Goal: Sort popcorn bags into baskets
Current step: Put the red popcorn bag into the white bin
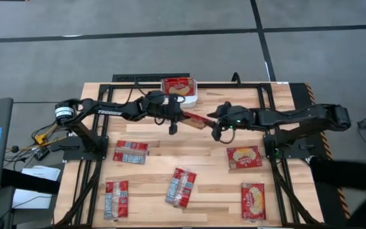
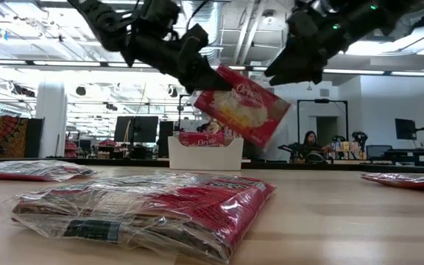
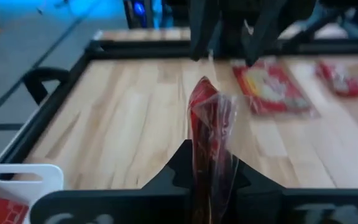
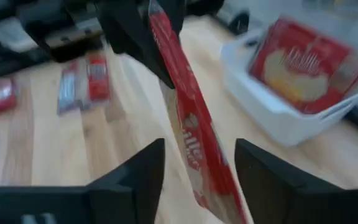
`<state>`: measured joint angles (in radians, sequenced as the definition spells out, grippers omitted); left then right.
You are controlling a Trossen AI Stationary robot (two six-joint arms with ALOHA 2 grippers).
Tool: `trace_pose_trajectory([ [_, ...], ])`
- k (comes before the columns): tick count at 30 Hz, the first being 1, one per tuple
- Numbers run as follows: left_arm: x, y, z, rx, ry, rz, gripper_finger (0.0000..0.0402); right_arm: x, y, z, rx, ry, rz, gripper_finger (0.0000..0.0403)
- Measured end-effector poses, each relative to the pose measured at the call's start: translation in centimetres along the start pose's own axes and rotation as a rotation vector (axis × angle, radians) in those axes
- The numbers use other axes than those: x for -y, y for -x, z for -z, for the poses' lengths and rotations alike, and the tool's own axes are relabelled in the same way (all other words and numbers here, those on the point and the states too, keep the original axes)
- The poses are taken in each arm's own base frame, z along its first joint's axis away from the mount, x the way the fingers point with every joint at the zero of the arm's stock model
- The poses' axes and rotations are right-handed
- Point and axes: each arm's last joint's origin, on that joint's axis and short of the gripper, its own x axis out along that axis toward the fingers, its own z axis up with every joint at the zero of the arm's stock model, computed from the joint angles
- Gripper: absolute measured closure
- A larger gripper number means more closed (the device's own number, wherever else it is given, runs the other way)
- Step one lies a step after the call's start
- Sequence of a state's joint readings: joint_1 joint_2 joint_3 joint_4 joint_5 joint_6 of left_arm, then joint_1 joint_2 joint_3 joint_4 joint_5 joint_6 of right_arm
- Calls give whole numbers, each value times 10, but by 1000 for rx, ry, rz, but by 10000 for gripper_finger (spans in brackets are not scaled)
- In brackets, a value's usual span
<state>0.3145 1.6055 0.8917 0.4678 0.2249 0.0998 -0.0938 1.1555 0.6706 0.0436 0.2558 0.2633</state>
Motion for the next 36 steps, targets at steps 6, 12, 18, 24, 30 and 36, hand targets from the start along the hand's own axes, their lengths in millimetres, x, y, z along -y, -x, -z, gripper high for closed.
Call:
trace_pose_trajectory([
  [6, -6, 20, 17, 197, 57, 22, 397, 10, 12, 26, 199, -77, -51, 169],
  [12, -9, 37, 26, 344, 84, 36, 397, 16, 14, 38, 358, -133, -90, 174],
  [18, -8, 43, 26, 397, 75, 72, 397, 16, 7, 39, 373, -104, -83, 177],
  [24, -5, 41, 22, 405, 56, 132, 396, 18, -3, 39, 391, -77, -127, 220],
  [30, -5, 40, 23, 384, 63, 125, 392, 19, -14, 35, 368, -14, -218, 370],
  [36, -9, 38, 29, 318, 97, 42, 335, 22, -20, 32, 267, 17, -195, 390],
])
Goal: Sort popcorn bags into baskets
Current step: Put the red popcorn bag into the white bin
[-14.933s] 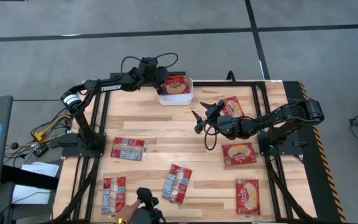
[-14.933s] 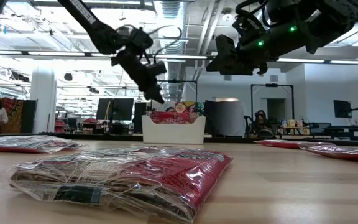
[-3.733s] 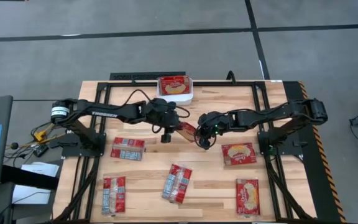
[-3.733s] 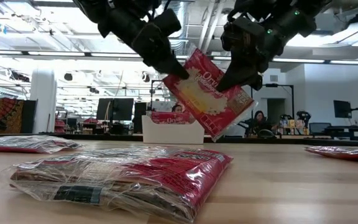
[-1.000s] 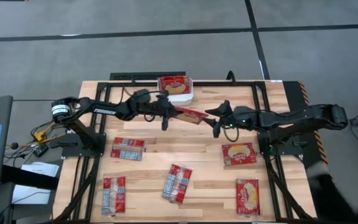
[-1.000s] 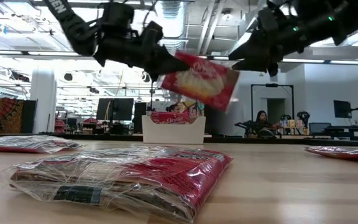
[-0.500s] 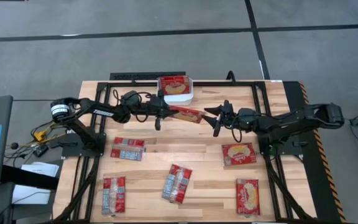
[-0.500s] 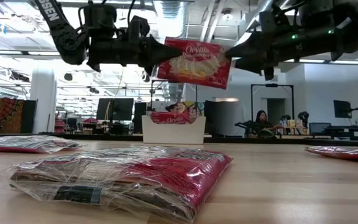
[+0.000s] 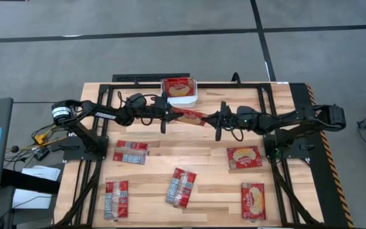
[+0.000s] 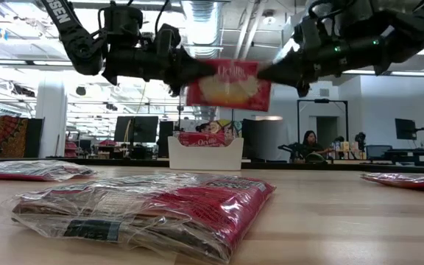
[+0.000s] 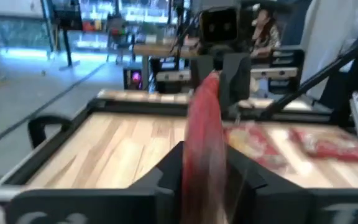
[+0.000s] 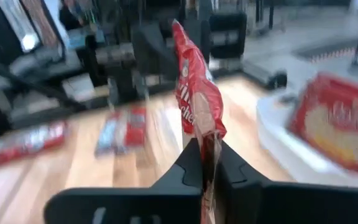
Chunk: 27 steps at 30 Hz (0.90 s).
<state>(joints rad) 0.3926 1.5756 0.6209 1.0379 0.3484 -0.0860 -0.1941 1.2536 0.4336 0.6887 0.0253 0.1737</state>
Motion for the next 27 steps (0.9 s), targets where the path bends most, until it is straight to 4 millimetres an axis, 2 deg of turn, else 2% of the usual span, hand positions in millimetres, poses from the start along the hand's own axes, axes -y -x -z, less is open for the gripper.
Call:
trace_pose_trajectory([
  [7, -13, 8, -7, -90, 49, -60, 259, 6, 0, 4, -121, 11, 29, 395],
  [13, -13, -2, -14, -205, 52, 50, 246, 7, -5, -7, -125, 23, -27, 395],
  [19, -9, -16, -28, -306, -20, 78, 292, 5, -8, -15, -147, 40, -63, 395],
  [24, -9, -22, -37, -349, -97, 92, 383, 5, -9, -15, -163, 38, -59, 393],
  [27, -10, -23, -41, -374, -131, 96, 392, 5, -9, -16, -154, 38, -49, 380],
])
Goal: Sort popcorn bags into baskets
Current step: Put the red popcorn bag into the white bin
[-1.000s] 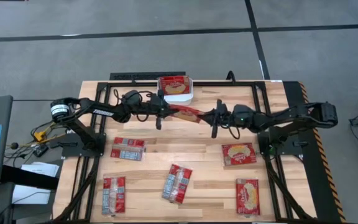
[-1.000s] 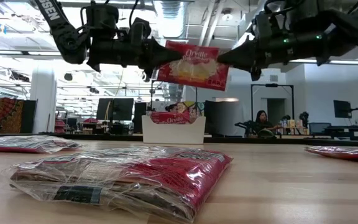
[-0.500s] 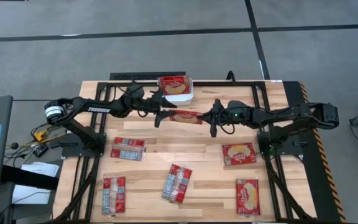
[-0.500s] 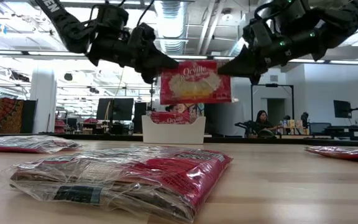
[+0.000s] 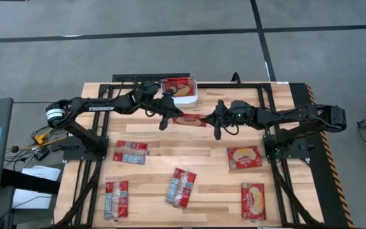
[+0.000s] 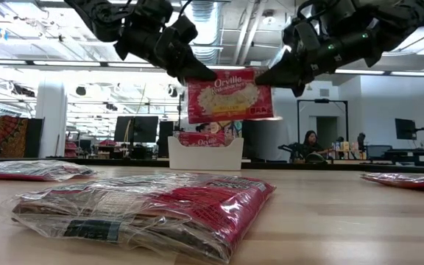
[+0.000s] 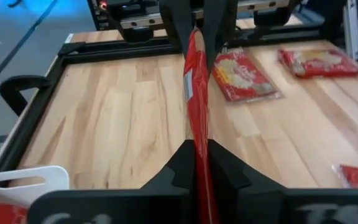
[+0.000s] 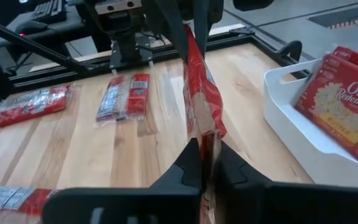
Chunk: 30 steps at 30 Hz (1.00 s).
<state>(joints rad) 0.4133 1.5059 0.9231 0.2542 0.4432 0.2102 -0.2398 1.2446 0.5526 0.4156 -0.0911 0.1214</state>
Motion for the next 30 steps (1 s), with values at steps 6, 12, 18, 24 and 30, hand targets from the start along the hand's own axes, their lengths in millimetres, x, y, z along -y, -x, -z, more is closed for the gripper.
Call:
trace_pose_trajectory([
  [6, -8, 4, 0, -20, -12, -80, 397, 2, 0, -5, 48, 24, 21, 312],
  [12, -32, 27, -6, 6, -26, -213, 399, 11, 1, -4, 45, -40, 168, 227],
  [18, -60, 51, -4, 20, -36, -333, 399, 20, 3, 1, 5, -61, 279, 179],
  [24, -81, 68, 3, -2, -106, -369, 399, 24, 3, 1, 4, -73, 296, 181],
  [30, -92, 70, 11, -2, -140, -354, 399, 30, 5, 0, 15, -80, 320, 196],
])
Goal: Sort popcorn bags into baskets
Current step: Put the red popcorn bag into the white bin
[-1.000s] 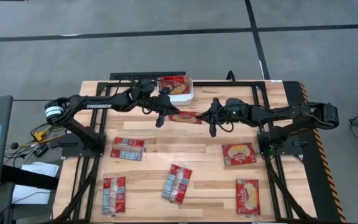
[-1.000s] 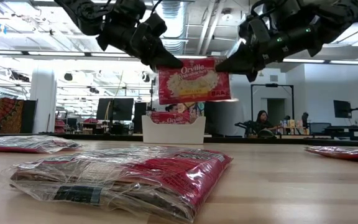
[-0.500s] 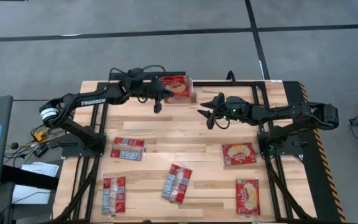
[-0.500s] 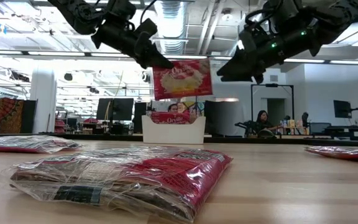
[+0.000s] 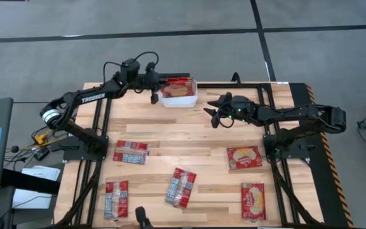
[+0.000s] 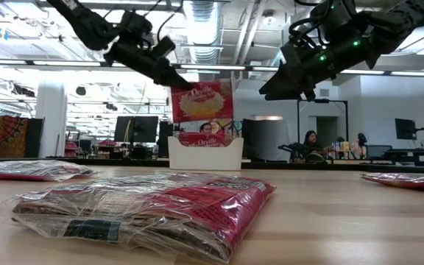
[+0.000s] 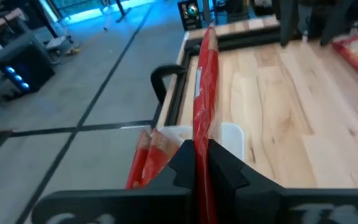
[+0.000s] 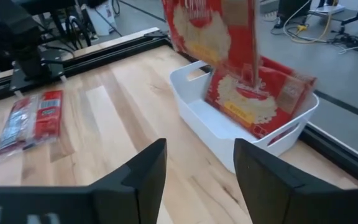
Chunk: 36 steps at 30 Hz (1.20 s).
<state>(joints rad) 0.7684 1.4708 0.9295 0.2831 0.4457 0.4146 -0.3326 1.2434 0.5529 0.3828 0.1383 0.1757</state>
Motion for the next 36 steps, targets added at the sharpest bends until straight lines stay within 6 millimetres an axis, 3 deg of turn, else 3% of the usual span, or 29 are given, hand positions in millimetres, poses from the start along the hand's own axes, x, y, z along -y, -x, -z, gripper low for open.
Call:
trace_pose_trajectory([
  [6, -3, -23, 25, -10, -26, 13, 399, 4, -1, -2, 19, -8, 13, 205],
  [21, -9, -44, 66, -93, 15, 23, 399, 6, -1, -2, 14, 0, 19, 208],
  [36, -13, -48, 72, -108, 3, -8, 399, 6, -1, 1, -16, 7, 23, 216],
])
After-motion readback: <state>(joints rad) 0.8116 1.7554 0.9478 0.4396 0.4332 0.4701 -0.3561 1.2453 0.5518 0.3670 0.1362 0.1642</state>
